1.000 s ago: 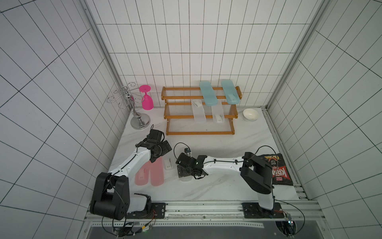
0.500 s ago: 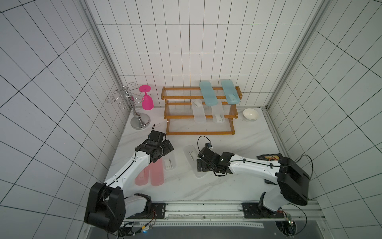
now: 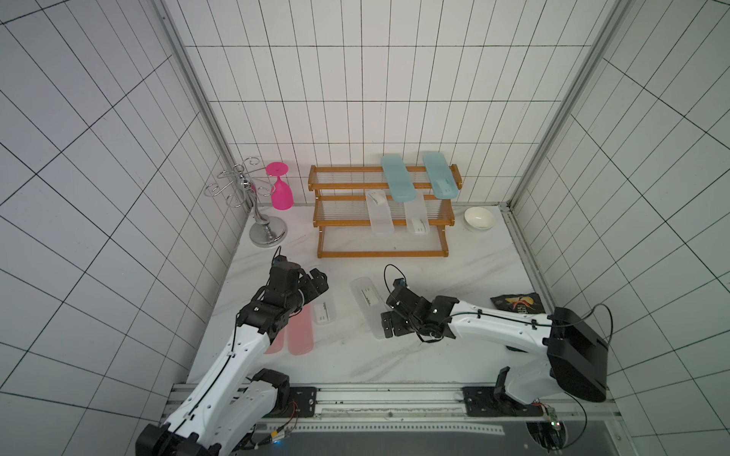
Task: Place the pencil cases on the shelf according to color
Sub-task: Pick up the pencil case from the center of the board.
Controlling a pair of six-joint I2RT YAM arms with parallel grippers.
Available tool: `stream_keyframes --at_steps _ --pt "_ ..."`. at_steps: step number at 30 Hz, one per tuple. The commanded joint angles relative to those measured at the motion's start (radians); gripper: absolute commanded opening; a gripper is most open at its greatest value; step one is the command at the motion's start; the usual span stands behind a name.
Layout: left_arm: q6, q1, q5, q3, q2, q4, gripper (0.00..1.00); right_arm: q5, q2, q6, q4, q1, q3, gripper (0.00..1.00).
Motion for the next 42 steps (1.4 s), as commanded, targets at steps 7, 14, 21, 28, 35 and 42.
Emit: stream_keyframes --at_steps 7,14,21,28,35,42 --pt "-0.035 -0.054 -0.031 0.02 -0.043 -0.121 0.98 -0.039 -0.061 -0.089 -0.035 -0.013 0.018 0.99" --pt "-0.06 -0.062 -0.115 0.031 -0.101 -0.154 0.98 -0.108 0.028 -0.106 0.01 -0.017 0.043 0.99" --pt "-0.049 -0.062 -0.174 0.014 -0.112 -0.132 0.98 -0.107 0.103 -0.107 0.032 -0.001 0.071 0.99" --pt "-0.056 -0.062 -0.182 0.001 -0.126 -0.104 0.98 -0.089 0.197 -0.142 -0.009 0.023 0.149 0.99" --pt "-0.04 -0.062 -0.203 0.021 -0.133 -0.117 0.98 -0.111 0.27 -0.12 -0.002 0.025 0.187 0.99" --pt "-0.038 -0.062 -0.209 0.022 -0.15 -0.129 0.98 -0.05 0.28 -0.08 -0.022 0.043 0.165 0.97"
